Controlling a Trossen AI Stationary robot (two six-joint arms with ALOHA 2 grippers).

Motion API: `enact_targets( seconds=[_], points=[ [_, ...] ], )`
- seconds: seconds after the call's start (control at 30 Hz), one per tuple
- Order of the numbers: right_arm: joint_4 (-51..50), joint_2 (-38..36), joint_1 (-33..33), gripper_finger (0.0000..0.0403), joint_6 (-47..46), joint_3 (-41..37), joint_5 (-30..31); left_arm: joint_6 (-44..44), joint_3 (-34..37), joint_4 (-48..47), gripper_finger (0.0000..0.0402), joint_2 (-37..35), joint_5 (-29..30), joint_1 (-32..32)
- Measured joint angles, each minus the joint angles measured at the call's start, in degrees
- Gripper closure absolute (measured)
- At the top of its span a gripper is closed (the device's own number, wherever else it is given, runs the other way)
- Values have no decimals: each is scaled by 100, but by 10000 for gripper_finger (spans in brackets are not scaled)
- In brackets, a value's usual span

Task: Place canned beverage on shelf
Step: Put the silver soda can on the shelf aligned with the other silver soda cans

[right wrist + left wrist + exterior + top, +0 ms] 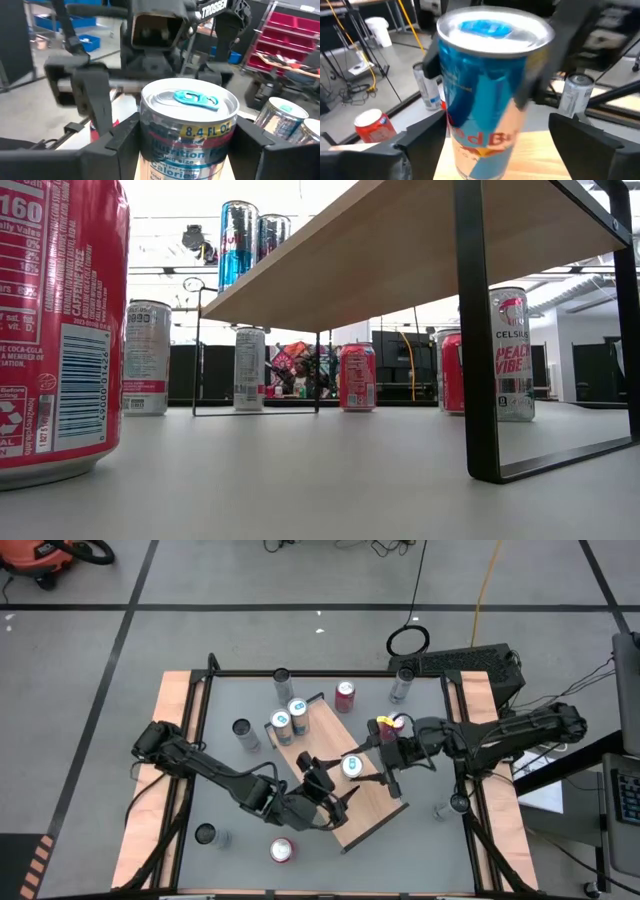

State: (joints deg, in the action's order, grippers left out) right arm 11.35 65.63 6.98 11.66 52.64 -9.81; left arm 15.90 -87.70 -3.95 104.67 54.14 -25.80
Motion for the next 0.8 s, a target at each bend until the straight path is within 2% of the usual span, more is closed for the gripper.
enact_targets(
  seconds=[0.23, 0.4, 0.6, 0.8],
  points=[
    [46, -11, -969, 196, 4, 2, -1260, -693, -2, -288, 45, -492, 375, -493],
    [187, 173, -1564, 196, 230, 2, -2091, -740, -2, -829, 45, -901, 1136, -848],
    [1422, 891, -2087, 196, 150, 4, -3281, -735, -2, -1147, 45, -1260, 1375, -1051],
    [2478, 1618, -2640, 196, -568, 102, -3711, -597, -2, -1550, 45, -1393, 1626, -1100]
  ],
)
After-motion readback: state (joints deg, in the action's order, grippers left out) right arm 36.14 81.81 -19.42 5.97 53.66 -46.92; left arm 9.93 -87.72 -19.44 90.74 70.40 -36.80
